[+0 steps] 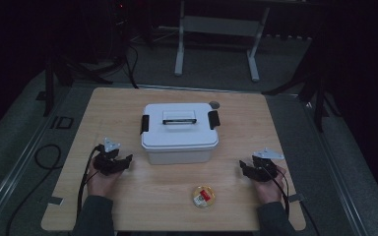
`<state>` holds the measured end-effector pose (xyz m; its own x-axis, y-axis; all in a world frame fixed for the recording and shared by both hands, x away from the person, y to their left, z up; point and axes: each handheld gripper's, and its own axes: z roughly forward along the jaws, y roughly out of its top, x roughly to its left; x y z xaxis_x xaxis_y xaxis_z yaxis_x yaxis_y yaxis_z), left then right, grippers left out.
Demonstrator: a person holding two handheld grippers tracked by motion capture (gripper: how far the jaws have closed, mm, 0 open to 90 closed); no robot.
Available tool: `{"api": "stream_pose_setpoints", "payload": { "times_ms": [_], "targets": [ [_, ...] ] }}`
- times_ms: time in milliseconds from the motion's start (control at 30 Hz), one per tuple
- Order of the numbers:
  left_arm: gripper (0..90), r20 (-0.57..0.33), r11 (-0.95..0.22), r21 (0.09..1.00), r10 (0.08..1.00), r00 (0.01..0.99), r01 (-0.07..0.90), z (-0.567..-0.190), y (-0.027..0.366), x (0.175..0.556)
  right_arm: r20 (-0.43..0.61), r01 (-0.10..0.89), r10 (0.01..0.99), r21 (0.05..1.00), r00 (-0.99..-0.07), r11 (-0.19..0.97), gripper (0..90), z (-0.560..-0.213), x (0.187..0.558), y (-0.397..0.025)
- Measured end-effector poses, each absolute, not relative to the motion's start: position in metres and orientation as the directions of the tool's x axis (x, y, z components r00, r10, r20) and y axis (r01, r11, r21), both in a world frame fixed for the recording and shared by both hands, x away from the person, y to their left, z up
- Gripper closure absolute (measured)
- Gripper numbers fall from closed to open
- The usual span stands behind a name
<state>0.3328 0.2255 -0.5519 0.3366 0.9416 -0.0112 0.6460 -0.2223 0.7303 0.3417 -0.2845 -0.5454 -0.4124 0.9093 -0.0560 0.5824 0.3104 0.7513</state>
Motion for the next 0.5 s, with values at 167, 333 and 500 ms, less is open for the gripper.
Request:
{"api": "stream_pose_setpoints", "payload": {
  "times_ms": [167,333,500],
  "targets": [
    [40.3,-0.017,-0.227,0.740,0.935,0.356,0.633,-0.5493,0.2239,0.3298,-0.075,0.560,0.904,0.763,-0.422,0.324,44.0,-0.5428,0.3389,-0.2846],
    [47.7,-0.031,-0.222,0.756,0.927,0.374,0.615,-0.5457,0.2238,0.3269,-0.088,0.547,0.898,0.766,-0.430,0.337,45.9,-0.5418,0.3376,-0.2825],
    [52.7,-0.034,-0.231,0.754,0.921,0.388,0.615,-0.5443,0.2251,0.3261,-0.075,0.531,0.889,0.778,-0.452,0.335,54.5,-0.5363,0.3365,-0.2785]
  ]
}}
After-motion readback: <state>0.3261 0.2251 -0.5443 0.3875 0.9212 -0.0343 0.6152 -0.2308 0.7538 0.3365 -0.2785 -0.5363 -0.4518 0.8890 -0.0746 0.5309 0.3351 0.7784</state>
